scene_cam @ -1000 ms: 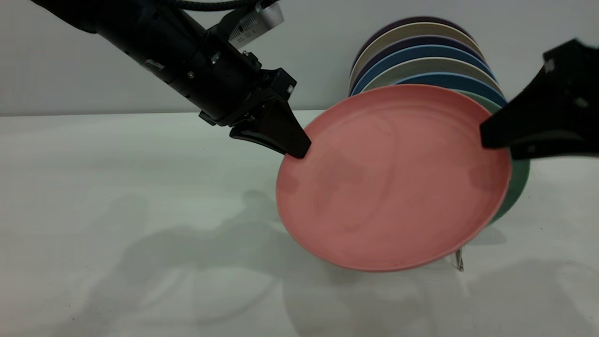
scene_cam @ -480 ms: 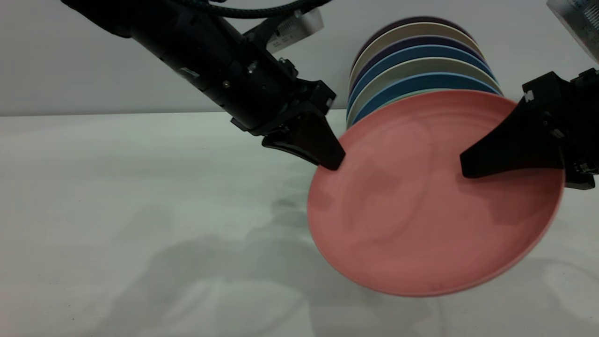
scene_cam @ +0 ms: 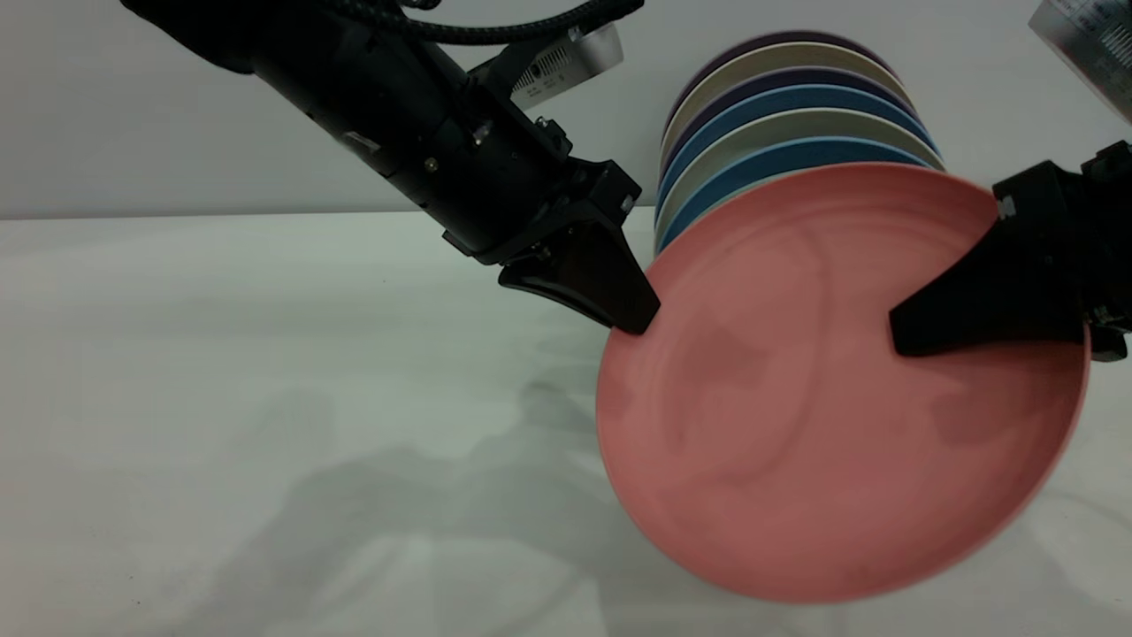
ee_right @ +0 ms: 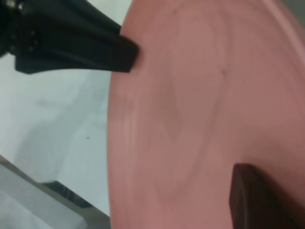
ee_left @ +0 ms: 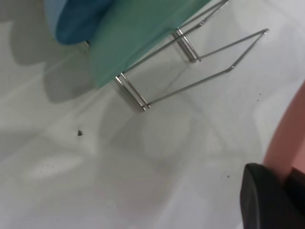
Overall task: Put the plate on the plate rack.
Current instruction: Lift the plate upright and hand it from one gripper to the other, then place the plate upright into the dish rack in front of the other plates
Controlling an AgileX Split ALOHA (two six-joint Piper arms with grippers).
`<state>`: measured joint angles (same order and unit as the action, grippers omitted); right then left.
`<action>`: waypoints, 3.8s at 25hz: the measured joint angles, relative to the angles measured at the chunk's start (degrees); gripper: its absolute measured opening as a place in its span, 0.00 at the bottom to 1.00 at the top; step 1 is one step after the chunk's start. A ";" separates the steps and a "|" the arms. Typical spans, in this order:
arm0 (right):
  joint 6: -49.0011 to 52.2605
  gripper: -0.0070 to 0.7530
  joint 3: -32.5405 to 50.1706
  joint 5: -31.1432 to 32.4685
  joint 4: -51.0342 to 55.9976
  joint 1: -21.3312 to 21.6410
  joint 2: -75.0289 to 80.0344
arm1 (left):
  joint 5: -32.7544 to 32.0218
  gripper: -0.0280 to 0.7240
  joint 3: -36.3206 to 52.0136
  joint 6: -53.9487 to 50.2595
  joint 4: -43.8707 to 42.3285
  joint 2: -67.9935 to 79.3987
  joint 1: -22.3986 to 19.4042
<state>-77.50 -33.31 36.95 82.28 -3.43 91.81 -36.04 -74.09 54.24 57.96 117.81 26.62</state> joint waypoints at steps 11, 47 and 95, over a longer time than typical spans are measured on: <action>-1.31 0.17 0.00 -2.35 -10.22 0.00 -5.89 | -0.74 0.58 0.00 -3.61 -4.96 -7.90 -1.37; 3.61 0.17 -19.03 -14.41 -66.83 -19.97 -12.39 | -4.98 0.61 0.00 -4.50 -6.76 -12.57 -14.51; 0.93 0.16 -23.04 -18.47 -67.81 -19.97 0.36 | -5.17 0.61 0.00 -4.42 -6.76 -12.63 -14.51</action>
<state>-76.58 -56.35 18.47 14.47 -23.40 92.18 -41.21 -74.09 49.82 51.20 105.18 12.11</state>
